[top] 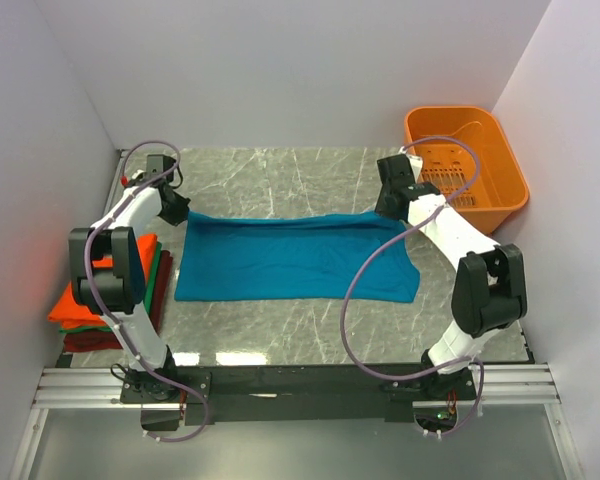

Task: Fold and stack the t-shirts
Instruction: Fold the tshirt

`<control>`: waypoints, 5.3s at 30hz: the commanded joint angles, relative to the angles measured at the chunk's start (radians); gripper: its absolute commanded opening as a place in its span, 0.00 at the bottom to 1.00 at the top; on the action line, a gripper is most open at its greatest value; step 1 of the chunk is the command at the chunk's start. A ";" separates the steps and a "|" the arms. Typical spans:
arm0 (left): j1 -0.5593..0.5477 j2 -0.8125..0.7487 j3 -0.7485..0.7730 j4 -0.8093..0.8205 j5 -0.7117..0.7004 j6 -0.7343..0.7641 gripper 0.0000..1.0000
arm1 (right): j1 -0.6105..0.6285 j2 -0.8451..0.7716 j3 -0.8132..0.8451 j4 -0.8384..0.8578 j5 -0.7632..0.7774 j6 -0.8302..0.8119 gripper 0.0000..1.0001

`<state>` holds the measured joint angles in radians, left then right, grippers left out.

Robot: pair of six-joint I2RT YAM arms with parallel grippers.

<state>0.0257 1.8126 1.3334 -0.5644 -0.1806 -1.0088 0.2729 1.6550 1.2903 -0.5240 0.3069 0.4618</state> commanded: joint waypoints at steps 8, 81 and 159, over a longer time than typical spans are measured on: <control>0.005 -0.134 -0.059 0.023 -0.019 -0.031 0.01 | 0.019 -0.104 -0.060 0.010 0.058 0.018 0.00; 0.019 -0.325 -0.415 0.120 0.058 -0.047 0.01 | 0.029 -0.178 -0.218 0.055 0.000 0.040 0.00; -0.056 0.234 0.162 -0.161 -0.095 -0.065 0.04 | 0.094 0.479 0.256 0.105 -0.177 -0.066 0.27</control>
<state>-0.0307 2.0266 1.4673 -0.7029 -0.2340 -1.0691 0.3744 2.1006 1.5089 -0.4156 0.1287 0.3836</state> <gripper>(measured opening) 0.071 0.294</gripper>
